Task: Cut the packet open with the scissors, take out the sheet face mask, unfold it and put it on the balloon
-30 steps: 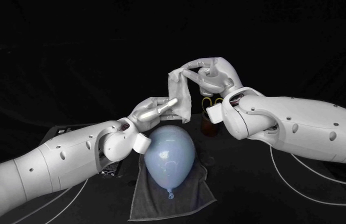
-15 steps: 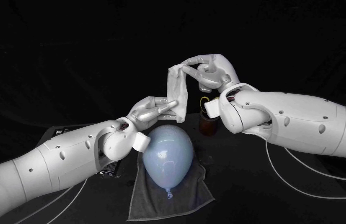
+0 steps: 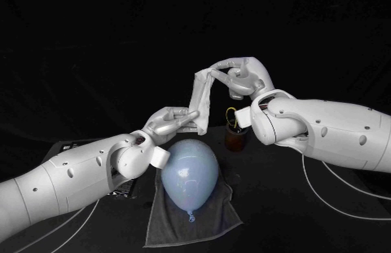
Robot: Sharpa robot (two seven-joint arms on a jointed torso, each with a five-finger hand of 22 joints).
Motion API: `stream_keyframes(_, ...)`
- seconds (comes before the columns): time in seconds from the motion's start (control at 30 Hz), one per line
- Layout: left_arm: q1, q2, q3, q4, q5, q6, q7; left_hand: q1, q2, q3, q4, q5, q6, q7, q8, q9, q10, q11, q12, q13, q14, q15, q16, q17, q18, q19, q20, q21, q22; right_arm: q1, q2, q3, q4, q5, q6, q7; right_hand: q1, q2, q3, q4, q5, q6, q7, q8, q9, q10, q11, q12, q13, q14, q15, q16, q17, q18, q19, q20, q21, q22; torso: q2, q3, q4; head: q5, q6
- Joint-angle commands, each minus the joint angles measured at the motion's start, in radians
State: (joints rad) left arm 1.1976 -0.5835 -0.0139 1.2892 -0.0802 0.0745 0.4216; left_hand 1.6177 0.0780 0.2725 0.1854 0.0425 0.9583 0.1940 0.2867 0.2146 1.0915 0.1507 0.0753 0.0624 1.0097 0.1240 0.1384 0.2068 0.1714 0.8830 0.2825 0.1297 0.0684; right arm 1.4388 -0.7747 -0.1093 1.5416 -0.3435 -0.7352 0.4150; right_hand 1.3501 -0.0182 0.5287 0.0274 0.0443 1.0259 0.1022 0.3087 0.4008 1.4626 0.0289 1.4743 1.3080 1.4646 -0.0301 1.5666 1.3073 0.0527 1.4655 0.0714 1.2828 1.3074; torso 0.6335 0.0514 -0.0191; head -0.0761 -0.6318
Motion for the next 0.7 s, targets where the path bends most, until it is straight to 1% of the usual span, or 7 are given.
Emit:
stream_keyframes(0.03, 0.000, -0.001, 0.000, 0.005, 0.016, -0.026, 0.003, -0.019, -0.036, 0.046, 0.006, 0.006, 0.006, -0.011, 0.024, 0.016, 0.017, -0.005, -0.004, 0.001, 0.015, -0.001, 0.002, 0.007, 0.010, 0.005, 0.004, -0.007, -0.001, 0.002, -0.003, 0.002, -0.011, -0.024, 0.006, -0.008, 0.002, 0.012, 0.004, -0.001, 0.004, 0.003, -0.001, 0.004, 0.013, 0.046, -0.005, 0.003, 0.184, 0.106, -0.009, 0.004, 0.264, 0.005, -0.001, -0.005, -0.005, 0.187, -0.001, 0.0001, -0.0001, 0.000, -0.002)
stream_keyframes(0.07, 0.000, -0.001, 0.000, 0.007, 0.017, -0.028, 0.004, -0.022, -0.043, 0.050, 0.005, 0.005, 0.009, -0.014, 0.030, 0.019, 0.022, -0.007, -0.002, 0.002, 0.019, -0.002, 0.004, 0.009, 0.010, 0.005, 0.004, -0.007, -0.001, 0.002, -0.004, 0.002, -0.013, -0.027, 0.007, -0.012, 0.002, 0.012, 0.004, -0.001, 0.004, 0.003, -0.001, 0.004, 0.013, 0.046, -0.005, 0.003, 0.184, 0.106, -0.009, 0.004, 0.264, 0.005, -0.001, -0.005, -0.005, 0.187, -0.001, 0.0001, -0.0001, 0.000, -0.002)
stream_keyframes(0.13, 0.000, -0.004, 0.000, 0.012, 0.017, -0.031, 0.003, -0.038, -0.070, 0.057, 0.006, 0.005, 0.023, -0.025, 0.053, 0.031, 0.037, -0.013, 0.001, 0.003, 0.031, -0.007, 0.009, 0.015, 0.010, 0.007, 0.004, -0.008, 0.000, 0.002, -0.006, 0.001, -0.017, -0.033, 0.009, -0.022, 0.002, 0.011, 0.005, -0.002, 0.004, 0.003, -0.001, 0.004, 0.013, 0.046, -0.005, 0.002, 0.183, 0.106, -0.009, 0.004, 0.264, 0.005, -0.002, -0.005, -0.008, 0.186, -0.001, 0.0001, -0.0004, 0.002, -0.002)
stream_keyframes(0.3, 0.000, -0.015, 0.000, 0.031, 0.018, -0.032, -0.001, -0.057, -0.115, 0.062, -0.005, 0.005, 0.044, -0.044, 0.101, 0.057, 0.078, -0.030, 0.012, 0.005, 0.063, -0.021, 0.025, 0.032, 0.011, 0.015, 0.004, -0.009, 0.000, 0.000, -0.014, 0.000, -0.018, -0.041, 0.017, -0.044, 0.002, 0.011, 0.005, -0.003, 0.004, 0.002, -0.001, 0.005, 0.013, 0.045, -0.005, 0.002, 0.183, 0.106, -0.009, 0.004, 0.264, 0.006, -0.002, -0.005, -0.009, 0.185, 0.001, 0.0005, -0.0002, 0.008, 0.001)
stream_keyframes(0.5, -0.001, -0.046, 0.000, 0.074, 0.021, -0.006, -0.015, -0.060, -0.141, 0.070, -0.023, 0.006, 0.049, -0.050, 0.140, 0.077, 0.111, -0.043, 0.017, 0.005, 0.086, -0.034, 0.037, 0.049, 0.015, 0.046, -0.004, 0.004, 0.005, -0.007, -0.025, -0.004, 0.000, -0.045, 0.032, -0.069, 0.002, 0.011, 0.006, -0.003, 0.004, 0.002, -0.001, 0.005, 0.013, 0.045, -0.005, 0.001, 0.182, 0.106, -0.009, 0.004, 0.264, 0.006, -0.003, -0.005, -0.012, 0.185, 0.001, 0.0008, 0.0000, 0.018, 0.002)
stream_keyframes(0.57, -0.001, -0.055, 0.000, 0.086, 0.022, -0.001, -0.019, -0.057, -0.142, 0.074, -0.028, 0.006, 0.048, -0.049, 0.143, 0.078, 0.115, -0.044, 0.018, 0.006, 0.089, -0.035, 0.039, 0.052, 0.014, 0.052, -0.007, 0.007, 0.006, -0.012, -0.027, -0.006, 0.008, -0.045, 0.036, -0.075, 0.002, 0.011, 0.006, -0.003, 0.004, 0.002, -0.001, 0.005, 0.013, 0.045, -0.005, 0.001, 0.182, 0.106, -0.009, 0.004, 0.264, 0.006, -0.003, -0.005, -0.012, 0.185, 0.000, 0.0005, 0.0005, 0.020, 0.002)
stream_keyframes(0.7, -0.001, -0.066, 0.000, 0.099, 0.023, 0.008, -0.026, -0.025, -0.143, 0.101, -0.067, 0.006, 0.033, -0.030, 0.142, 0.079, 0.123, -0.040, 0.019, 0.006, 0.091, -0.039, 0.041, 0.058, 0.014, 0.065, -0.019, 0.015, 0.009, -0.021, -0.028, -0.007, 0.022, -0.046, 0.042, -0.081, 0.002, 0.010, 0.006, -0.004, 0.004, 0.001, -0.001, 0.005, 0.014, 0.044, -0.005, 0.000, 0.181, 0.106, -0.009, 0.004, 0.264, 0.007, -0.005, -0.005, -0.015, 0.184, 0.000, 0.0003, 0.0016, 0.023, 0.001)
